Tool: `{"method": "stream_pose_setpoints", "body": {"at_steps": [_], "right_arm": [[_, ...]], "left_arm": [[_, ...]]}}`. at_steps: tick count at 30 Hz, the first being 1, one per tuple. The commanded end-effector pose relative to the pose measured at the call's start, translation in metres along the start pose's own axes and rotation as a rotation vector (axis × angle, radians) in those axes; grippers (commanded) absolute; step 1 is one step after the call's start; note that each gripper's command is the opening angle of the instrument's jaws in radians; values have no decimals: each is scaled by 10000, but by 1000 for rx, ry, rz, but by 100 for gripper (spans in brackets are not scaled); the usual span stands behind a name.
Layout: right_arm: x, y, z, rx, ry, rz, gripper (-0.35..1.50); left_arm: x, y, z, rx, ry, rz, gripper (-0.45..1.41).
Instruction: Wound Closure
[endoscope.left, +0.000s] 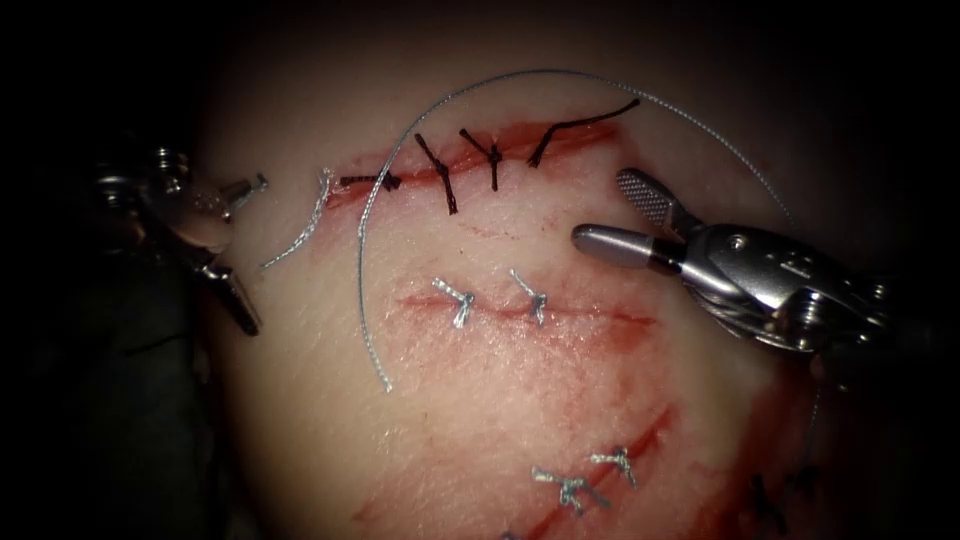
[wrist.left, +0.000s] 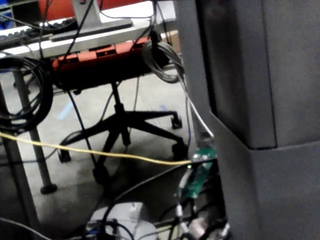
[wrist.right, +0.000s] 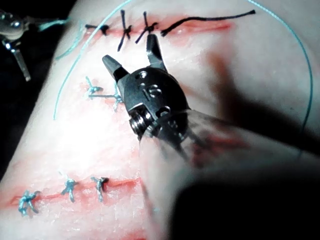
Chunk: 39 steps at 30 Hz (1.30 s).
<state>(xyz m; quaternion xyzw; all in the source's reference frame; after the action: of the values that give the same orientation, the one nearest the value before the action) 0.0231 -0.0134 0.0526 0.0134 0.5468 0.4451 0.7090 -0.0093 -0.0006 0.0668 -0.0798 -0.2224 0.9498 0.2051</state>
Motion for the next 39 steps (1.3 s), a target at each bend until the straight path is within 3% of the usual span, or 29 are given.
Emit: {"method": "stream_pose_setpoints", "body": {"at_steps": [1, 4, 9, 14, 19, 22, 27, 31, 35, 39], "right_arm": [[-2, -5, 8, 2, 2, -1, 147], [-3, -7, 8, 1, 2, -1, 147], [-3, -10, 9, -1, 3, -1, 147], [-3, -13, 9, -2, 3, -1, 147], [-3, -15, 10, -3, 3, -7, 147], [-3, -15, 9, -3, 3, -7, 147], [-3, -16, 8, -2, 3, -1, 147], [0, -15, 6, -2, 2, 2, 147], [4, -12, 2, 0, 0, 6, 147], [28, 4, -13, 19, -7, 31, 142]], "left_arm": [[1, 7, 8, -28, -7, -4, 112], [4, 19, 13, -89, 25, -8, 110], [10, 12, 38, -71, 36, -5, 117], [9, -17, 55, 28, -2, 10, 139], [19, -44, 54, 96, 2, 53, 140], [21, -53, 44, 120, 6, 64, 140], [20, -44, -3, 135, 11, 59, 140], [24, -25, -28, 96, 66, 33, 140], [36, -3, -47, -3, 145, -15, 140], [79, 25, -75, -48, 266, -56, 130]]}}
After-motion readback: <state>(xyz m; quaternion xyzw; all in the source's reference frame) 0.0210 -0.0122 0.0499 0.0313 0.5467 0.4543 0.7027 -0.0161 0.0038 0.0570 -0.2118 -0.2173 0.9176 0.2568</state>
